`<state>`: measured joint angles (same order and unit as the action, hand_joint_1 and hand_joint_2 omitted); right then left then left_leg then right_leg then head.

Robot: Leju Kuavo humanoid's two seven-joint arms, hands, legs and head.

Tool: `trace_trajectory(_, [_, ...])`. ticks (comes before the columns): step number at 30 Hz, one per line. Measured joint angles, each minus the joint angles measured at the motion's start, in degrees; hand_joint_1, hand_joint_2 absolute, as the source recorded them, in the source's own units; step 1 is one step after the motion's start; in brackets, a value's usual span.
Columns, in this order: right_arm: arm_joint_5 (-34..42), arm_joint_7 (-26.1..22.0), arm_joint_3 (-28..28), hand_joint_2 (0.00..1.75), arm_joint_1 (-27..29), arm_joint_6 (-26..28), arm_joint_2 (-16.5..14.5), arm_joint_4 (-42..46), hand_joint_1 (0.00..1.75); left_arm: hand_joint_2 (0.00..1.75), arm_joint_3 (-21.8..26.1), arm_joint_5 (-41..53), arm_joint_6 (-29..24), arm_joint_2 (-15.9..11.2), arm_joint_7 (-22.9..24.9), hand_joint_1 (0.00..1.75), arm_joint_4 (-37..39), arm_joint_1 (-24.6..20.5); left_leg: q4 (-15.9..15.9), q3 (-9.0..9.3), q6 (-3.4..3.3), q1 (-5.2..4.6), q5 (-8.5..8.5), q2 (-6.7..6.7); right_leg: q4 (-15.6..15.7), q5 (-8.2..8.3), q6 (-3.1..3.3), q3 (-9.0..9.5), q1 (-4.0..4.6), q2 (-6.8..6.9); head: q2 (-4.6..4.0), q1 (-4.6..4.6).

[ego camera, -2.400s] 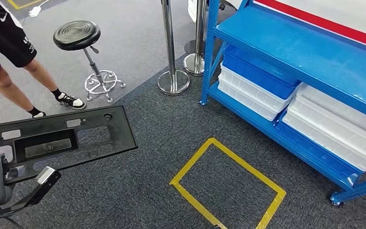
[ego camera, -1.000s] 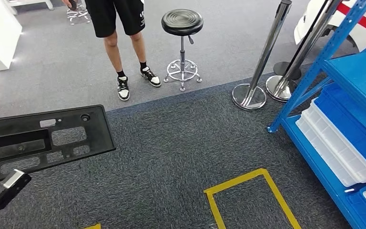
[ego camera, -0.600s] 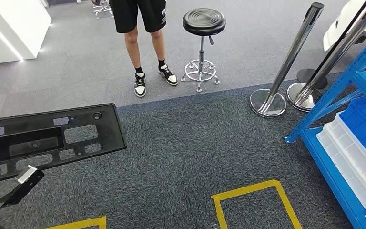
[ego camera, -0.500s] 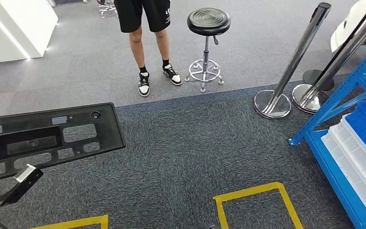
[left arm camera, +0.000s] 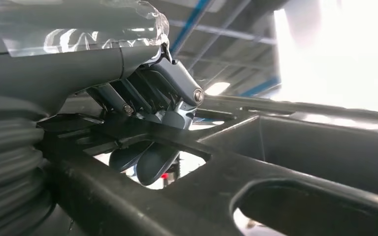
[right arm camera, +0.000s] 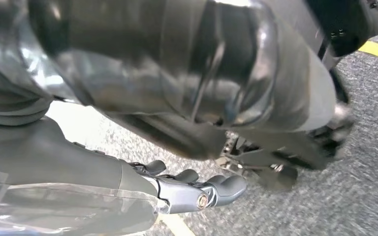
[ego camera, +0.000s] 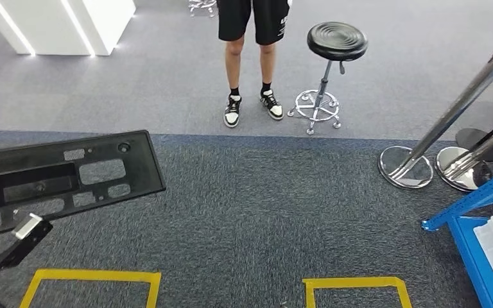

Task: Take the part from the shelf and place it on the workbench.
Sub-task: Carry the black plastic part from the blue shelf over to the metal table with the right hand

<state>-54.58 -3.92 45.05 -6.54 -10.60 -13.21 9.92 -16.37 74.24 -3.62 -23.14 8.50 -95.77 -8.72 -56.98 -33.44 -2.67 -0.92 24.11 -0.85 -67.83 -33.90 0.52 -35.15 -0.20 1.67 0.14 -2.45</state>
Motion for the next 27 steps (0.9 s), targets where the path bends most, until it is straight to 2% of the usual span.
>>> trace_trajectory(1, [0.0,0.0,0.0,0.0,0.0,0.0,0.0,0.0,0.0,1.75,-0.1,0.0,0.0,0.1,0.0,1.75,0.1,-0.2,0.0,0.0,-0.09,0.03,0.0,0.82,-3.7,-1.4,-0.1,-2.12,-0.06,-0.83,0.01,-0.01])
trace_trajectory(2, [0.0,0.0,0.0,0.0,0.1,0.0,0.1,0.0,0.0,1.75,-0.1,0.0,0.0,0.2,0.0,1.75,0.2,-0.2,-0.1,0.02,-0.09,0.06,0.09,1.7,-6.3,-1.93,-0.23,-3.89,-0.12,-1.15,0.0,-0.01])
trace_trajectory(3, [0.1,0.1,0.0,0.0,0.1,0.1,0.2,0.0,0.0,1.75,-0.2,-0.1,0.0,0.3,0.0,1.75,0.4,-0.2,-0.3,0.05,0.0,0.14,0.22,2.64,-7.1,-1.29,-0.37,-4.88,-0.18,-1.25,0.0,0.0])
trace_trajectory(4, [0.1,0.1,0.0,0.0,0.2,0.1,0.3,0.0,0.0,1.75,-0.2,-0.1,0.0,0.3,0.0,1.75,0.4,-0.1,-0.6,0.08,0.19,0.28,0.42,3.61,-5.7,0.51,-0.54,-4.83,-0.28,-1.4,0.0,0.0])
trace_trajectory(5, [0.1,0.2,0.0,0.0,0.2,0.1,0.4,0.0,0.0,1.75,-0.3,-0.1,0.0,0.3,0.0,1.75,0.5,-0.2,-1.0,0.11,0.49,0.48,0.73,4.54,-2.5,3.04,-0.75,-3.86,-0.48,-1.81,0.0,0.0])
trace_trajectory(6, [0.1,0.2,0.0,0.0,0.3,0.1,0.4,0.0,0.0,1.75,-0.3,-0.2,0.0,0.3,0.1,1.75,0.5,-0.2,-1.5,0.0,0.84,0.67,1.13,5.33,0.9,5.01,-0.97,-2.58,-0.75,-2.93,0.01,0.0])
trace_trajectory(7, [0.1,0.2,0.0,0.0,0.3,0.1,0.4,0.0,0.0,1.75,-0.3,-0.3,0.0,0.3,0.2,1.75,0.5,-0.2,-2.3,-0.29,1.22,0.76,1.56,6.06,3.8,6.29,-1.02,-1.51,-1.0,-4.12,0.0,0.01])
trace_trajectory(8, [0.1,0.2,0.0,0.0,0.3,0.1,0.4,-0.1,0.0,1.75,-0.2,-0.5,0.0,0.2,0.3,1.75,0.5,-0.1,-2.8,-0.63,1.57,0.84,1.87,6.66,5.5,6.76,-0.93,-0.89,-1.12,-4.98,0.0,0.01])
trace_trajectory(9, [0.1,0.3,0.0,0.0,0.2,0.1,0.4,-0.1,0.0,1.75,-0.1,-0.9,-0.1,0.0,0.3,1.75,0.5,0.1,-3.2,-0.97,1.84,0.88,2.04,7.22,6.0,6.55,-0.66,-0.71,-1.08,-5.47,0.0,0.01])
trace_trajectory(11, [0.1,0.3,0.0,0.0,0.1,0.3,0.3,-0.1,0.0,1.75,0.3,-2.2,-0.4,-1.0,0.0,1.75,0.3,1.2,-3.3,-1.34,2.2,1.05,2.19,8.05,6.2,6.45,0.15,-0.56,-0.92,-4.5,0.0,0.0])
trace_trajectory(12, [0.1,0.3,0.0,0.0,0.1,0.4,0.2,-0.1,0.0,1.75,0.8,-3.0,-0.6,-1.9,-0.3,1.75,0.2,1.9,-3.8,-1.52,2.4,1.05,2.51,7.47,6.3,6.39,0.54,-0.36,-0.94,-4.03,0.0,0.01])
trace_trajectory(13, [0.1,0.3,0.0,0.0,0.2,0.5,0.1,-0.1,0.0,1.75,1.3,-3.6,-0.9,-2.7,-0.5,1.75,0.1,2.5,-5.1,-2.11,2.65,1.03,3.27,6.26,6.5,6.32,0.9,-0.14,-0.97,-3.5,-0.01,0.02])
trace_trajectory(15, [0.0,0.3,0.0,0.0,0.3,0.5,0.0,-0.1,0.0,1.75,2.2,-4.2,-1.3,-3.9,-0.7,1.75,-0.2,3.2,-10.9,-5.03,3.21,1.03,6.08,3.0,6.6,6.1,1.44,0.21,-0.81,-2.28,0.0,0.04])
trace_trajectory(17, [0.0,0.3,0.0,0.0,0.5,0.6,0.0,-0.1,0.0,1.75,2.6,-4.4,-1.5,-4.3,-0.8,1.75,-0.3,3.9,-17.6,-8.84,3.51,1.21,8.42,1.58,6.7,5.77,1.68,0.38,-0.54,-0.8,0.0,0.04])
trace_trajectory(18, [-0.1,0.3,0.0,0.0,0.5,0.7,0.0,0.0,0.0,1.75,2.8,-4.5,-1.6,-4.4,-0.8,1.75,-0.3,4.4,-18.8,-9.73,3.47,1.25,8.3,1.35,6.7,5.58,1.74,0.5,-0.41,-0.09,0.0,0.04])
trace_trajectory(19, [-0.1,0.3,0.0,0.0,0.6,0.7,0.0,0.0,0.0,1.75,3.0,-4.6,-1.7,-4.6,-0.8,1.75,-0.4,4.9,-17.9,-9.48,3.29,1.25,7.12,1.19,6.7,5.39,1.78,0.69,-0.27,0.63,0.0,0.04])
trace_trajectory(20, [-0.2,0.3,0.0,0.0,0.6,0.7,-0.1,0.0,0.0,1.75,3.2,-4.6,-1.8,-4.8,-0.8,1.75,-0.6,5.4,-14.9,-8.05,2.94,1.12,5.14,0.76,6.7,5.16,1.81,0.98,-0.13,1.33,0.0,0.04])
trace_trajectory(22, [-0.2,0.2,0.0,0.0,0.6,0.8,-0.2,0.0,0.0,1.75,3.7,-4.7,-2.0,-5.3,-0.8,1.75,-1.0,6.0,-7.1,-4.13,1.91,0.38,1.89,-1.68,6.8,4.7,1.75,1.69,0.15,2.68,0.01,0.04])
trace_trajectory(23, [-0.3,0.2,0.0,0.0,0.6,0.8,-0.3,-0.1,0.0,1.75,4.0,-4.7,-2.1,-5.4,-0.8,1.75,-1.3,6.1,-4.6,-2.83,1.44,-0.07,1.25,-2.73,6.9,4.53,1.6,1.98,0.21,3.3,0.01,0.04])
trace_trajectory(24, [-0.3,0.2,0.0,0.0,0.5,0.8,-0.3,-0.1,0.0,1.75,4.3,-4.7,-2.2,-5.5,-0.7,1.75,-1.4,6.2,-3.4,-2.29,1.1,-0.45,1.28,-3.28,7.1,4.37,1.39,2.23,0.21,3.95,0.0,0.04])
trace_trajectory(26, [-0.3,0.1,0.0,0.0,0.4,0.7,-0.5,-0.1,0.0,1.75,4.7,-4.7,-2.4,-5.6,-0.7,1.75,-1.7,6.2,-2.6,-1.83,0.64,-0.78,1.33,-2.08,7.6,4.13,0.84,2.9,0.12,5.37,0.0,0.04])
trace_trajectory(27, [-0.3,0.0,0.0,0.0,0.3,0.7,-0.5,0.0,0.0,1.75,4.8,-4.6,-2.4,-5.6,-0.8,1.75,-1.7,6.2,-1.9,-1.26,0.53,-0.62,1.02,-1.33,7.6,3.94,0.55,3.32,0.06,5.32,0.0,0.03])
